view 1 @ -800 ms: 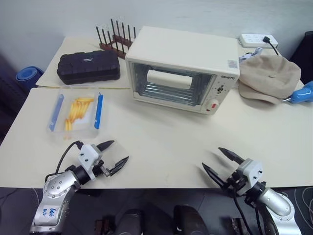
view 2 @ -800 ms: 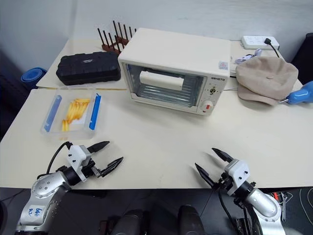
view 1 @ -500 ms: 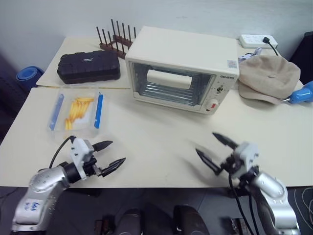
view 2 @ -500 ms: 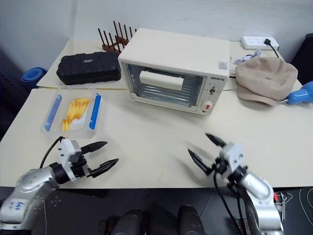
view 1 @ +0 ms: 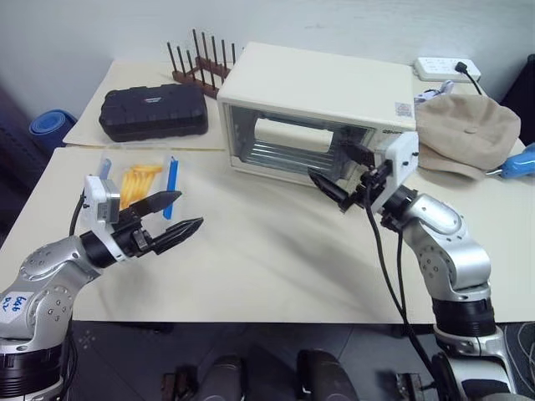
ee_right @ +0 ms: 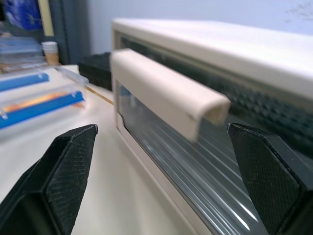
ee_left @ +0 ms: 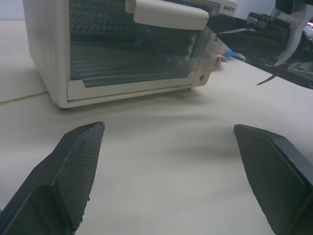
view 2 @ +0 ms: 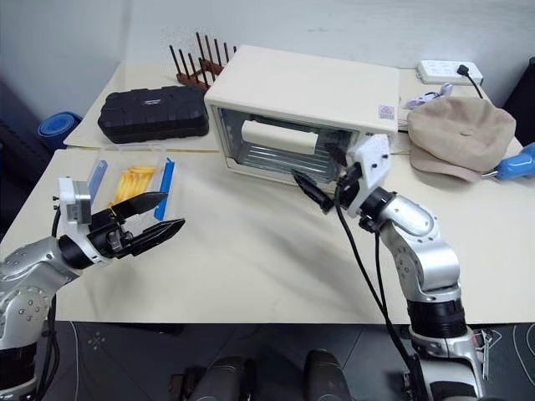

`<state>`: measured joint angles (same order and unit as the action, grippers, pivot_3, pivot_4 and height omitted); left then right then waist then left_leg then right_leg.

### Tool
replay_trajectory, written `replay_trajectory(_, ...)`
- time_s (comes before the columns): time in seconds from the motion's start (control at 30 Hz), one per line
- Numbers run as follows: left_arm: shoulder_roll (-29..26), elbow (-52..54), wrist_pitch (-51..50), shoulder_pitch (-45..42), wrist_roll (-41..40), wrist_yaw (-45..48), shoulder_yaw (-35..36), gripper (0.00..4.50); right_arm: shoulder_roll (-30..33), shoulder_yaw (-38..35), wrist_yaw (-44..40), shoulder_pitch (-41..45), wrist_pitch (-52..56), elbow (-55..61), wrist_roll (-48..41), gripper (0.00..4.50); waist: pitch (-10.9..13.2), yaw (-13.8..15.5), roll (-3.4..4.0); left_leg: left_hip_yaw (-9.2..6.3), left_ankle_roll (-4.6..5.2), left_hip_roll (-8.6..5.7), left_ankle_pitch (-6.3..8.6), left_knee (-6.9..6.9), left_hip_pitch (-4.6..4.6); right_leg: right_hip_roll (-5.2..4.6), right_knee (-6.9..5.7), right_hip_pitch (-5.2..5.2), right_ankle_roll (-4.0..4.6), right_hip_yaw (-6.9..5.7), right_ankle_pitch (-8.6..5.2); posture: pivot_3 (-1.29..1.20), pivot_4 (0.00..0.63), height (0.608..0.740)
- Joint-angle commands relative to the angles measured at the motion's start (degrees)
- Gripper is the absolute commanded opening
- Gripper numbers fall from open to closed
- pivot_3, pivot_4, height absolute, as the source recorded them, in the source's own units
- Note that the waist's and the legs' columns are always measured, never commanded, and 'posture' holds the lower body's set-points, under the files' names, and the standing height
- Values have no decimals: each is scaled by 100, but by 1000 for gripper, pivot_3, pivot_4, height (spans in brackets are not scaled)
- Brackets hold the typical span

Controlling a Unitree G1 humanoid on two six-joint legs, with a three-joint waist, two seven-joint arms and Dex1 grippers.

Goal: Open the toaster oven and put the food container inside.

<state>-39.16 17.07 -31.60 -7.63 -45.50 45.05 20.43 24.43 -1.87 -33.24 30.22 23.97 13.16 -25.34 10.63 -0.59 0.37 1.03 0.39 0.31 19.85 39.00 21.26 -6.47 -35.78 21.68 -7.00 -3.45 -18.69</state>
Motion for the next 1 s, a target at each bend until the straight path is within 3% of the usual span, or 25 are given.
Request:
replay_trajectory(0.03, 55, 125, 81, -15, -1, -92, 81, 4500, -78, 131, -83, 213, 125, 266, -121, 4431, 0, -2, -1, -1, 0, 2, 0, 1, 0, 0, 0, 0, 0, -5, 0, 0, 150, 740)
replay_trajectory(0.3, 91, 6, 77, -110, 60, -267, 153, 4500, 301, 488, -753, -184, 441, 1057, -274, 4431, 1, -39, -1, -2, -1, 4, 0, -2, 2, -1, -3, 4, 0, -9, 0, 0, 150, 740)
replay_trajectory(0.5, 84, -697, 207, -1010, 290, -512, 79, 3018, 619, 669, -1213, -954, -215, 1279, 97, 4500, 4, -58, -6, 3, -1, 2, -1, 0, 2, 5, -2, 4, -1, -15, 0, 0, 150, 740)
replay_trajectory(0.8, 844, -2723, 1404, -3163, 1721, -413, -1163, 135, 676, 770, -1314, -1453, -944, 1145, 643, 4500, 6, -19, -12, 6, 2, -32, -8, 2, 2, 3, -9, 6, -9, -23, 4, 0, 150, 740)
replay_trajectory(1.0, 971, -3372, 2097, -3438, 2399, 238, -1798, 28, 872, 597, -1323, -2023, -1223, 1210, 829, 4500, 8, -30, -15, 9, 1, -41, -8, 2, 3, 6, -8, 9, -10, -30, 4, 0, 150, 740)
